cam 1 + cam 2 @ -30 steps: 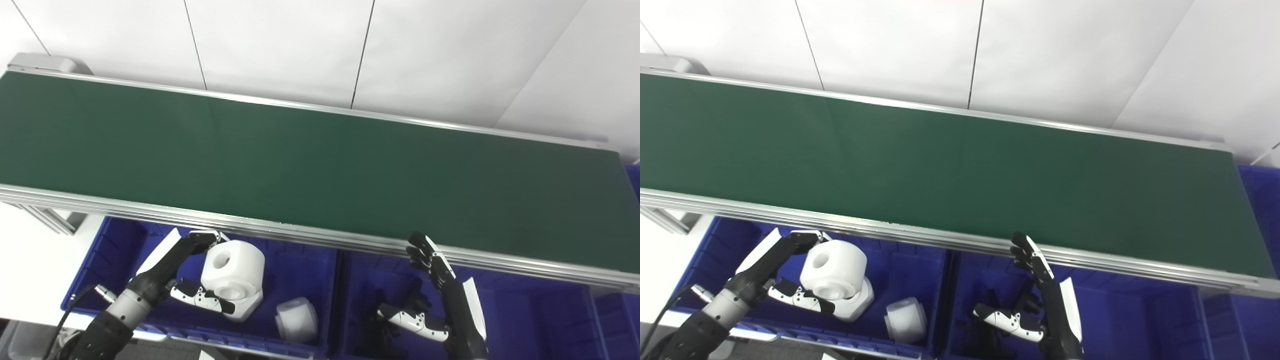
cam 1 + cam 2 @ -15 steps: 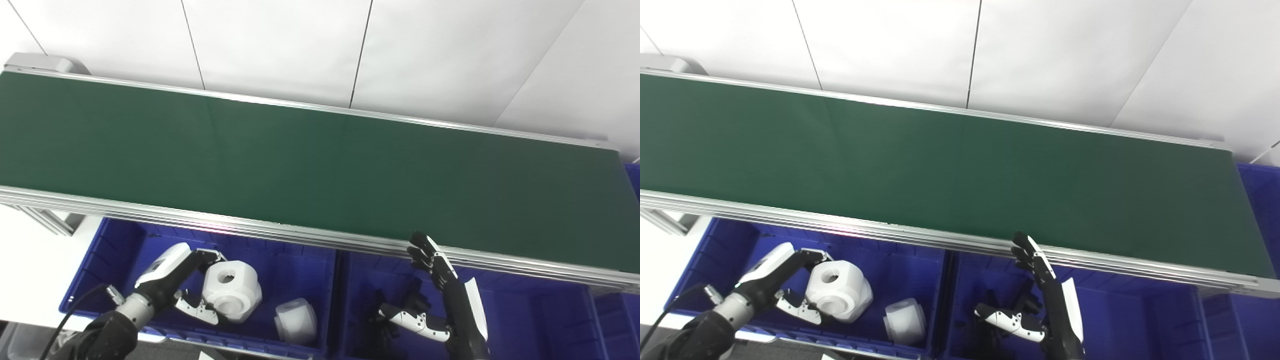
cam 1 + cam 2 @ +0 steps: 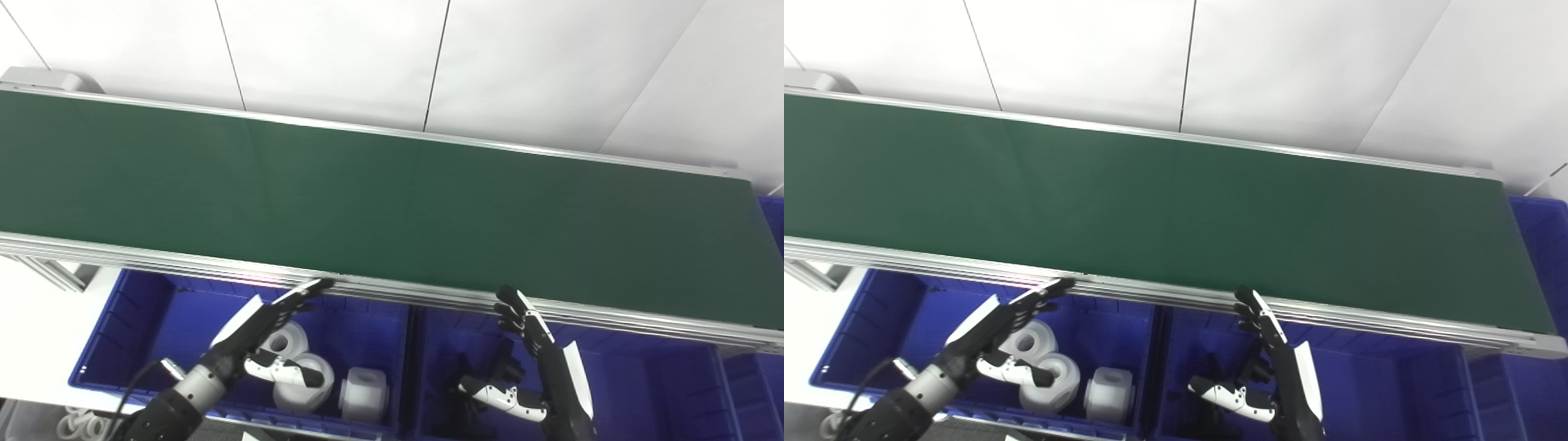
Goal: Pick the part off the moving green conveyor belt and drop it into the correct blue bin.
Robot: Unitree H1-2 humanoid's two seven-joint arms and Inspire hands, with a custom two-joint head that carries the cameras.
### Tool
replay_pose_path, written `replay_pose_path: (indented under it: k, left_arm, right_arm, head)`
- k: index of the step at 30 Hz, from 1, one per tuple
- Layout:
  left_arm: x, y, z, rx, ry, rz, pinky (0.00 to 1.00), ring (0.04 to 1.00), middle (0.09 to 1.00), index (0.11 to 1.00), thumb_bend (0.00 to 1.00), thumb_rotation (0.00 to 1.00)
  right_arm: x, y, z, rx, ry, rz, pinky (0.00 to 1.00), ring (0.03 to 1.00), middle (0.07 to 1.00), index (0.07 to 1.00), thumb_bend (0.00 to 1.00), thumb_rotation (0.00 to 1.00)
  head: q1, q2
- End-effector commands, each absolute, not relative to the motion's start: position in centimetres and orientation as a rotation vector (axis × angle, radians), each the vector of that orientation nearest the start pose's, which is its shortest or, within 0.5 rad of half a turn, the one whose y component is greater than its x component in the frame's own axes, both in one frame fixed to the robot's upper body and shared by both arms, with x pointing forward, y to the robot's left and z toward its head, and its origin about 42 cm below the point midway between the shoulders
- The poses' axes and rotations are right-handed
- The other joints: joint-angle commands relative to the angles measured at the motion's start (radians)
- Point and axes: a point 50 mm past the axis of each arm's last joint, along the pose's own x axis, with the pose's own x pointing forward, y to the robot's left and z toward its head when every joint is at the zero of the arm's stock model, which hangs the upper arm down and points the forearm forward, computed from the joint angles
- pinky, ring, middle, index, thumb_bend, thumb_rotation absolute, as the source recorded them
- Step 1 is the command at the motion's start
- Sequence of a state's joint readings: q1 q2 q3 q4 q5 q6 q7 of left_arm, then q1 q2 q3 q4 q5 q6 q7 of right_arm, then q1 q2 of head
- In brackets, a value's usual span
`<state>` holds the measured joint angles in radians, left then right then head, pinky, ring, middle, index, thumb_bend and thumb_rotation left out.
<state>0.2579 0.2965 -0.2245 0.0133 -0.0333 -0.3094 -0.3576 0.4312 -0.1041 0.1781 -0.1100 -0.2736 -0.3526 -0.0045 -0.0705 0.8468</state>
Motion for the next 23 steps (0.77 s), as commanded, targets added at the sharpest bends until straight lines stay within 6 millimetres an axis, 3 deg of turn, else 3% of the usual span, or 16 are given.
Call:
replay_pose_path:
  k: [1, 7, 17, 23]
  left_arm:
    - [18.1, 23.1, 6.6, 0.109, -0.09, -0.611, 0.86, 0.885, 0.921, 0.928, 0.97, 0.42]
    - [17.9, 21.4, 5.7, 0.078, -0.114, -0.639, 0.85, 0.889, 0.896, 0.896, 0.95, 0.34]
    - [17.5, 21.6, 3.9, 0.152, -0.082, -0.616, 0.82, 0.87, 0.894, 0.894, 0.92, 0.35]
    - [17.5, 22.0, 3.3, 0.183, -0.058, -0.6, 0.82, 0.877, 0.893, 0.902, 0.91, 0.33]
  right_arm:
    - [12.9, -20.8, 6.7, -0.312, -0.047, 0.198, 0.76, 0.846, 0.889, 0.911, 0.9, 0.4]
    - [12.4, -20.9, 6.5, -0.333, -0.025, 0.24, 0.74, 0.828, 0.867, 0.916, 0.91, 0.41]
    - [11.9, -21.0, 6.4, -0.355, -0.01, 0.238, 0.73, 0.834, 0.888, 0.918, 0.9, 0.35]
    - [11.8, -20.8, 6.0, -0.368, -0.005, 0.212, 0.78, 0.846, 0.908, 0.939, 0.9, 0.35]
  head:
    - [-0.001, 0.001]
    - [-0.018, -0.021]
    - [-0.116, -0.054]
    - [-0.125, -0.065]
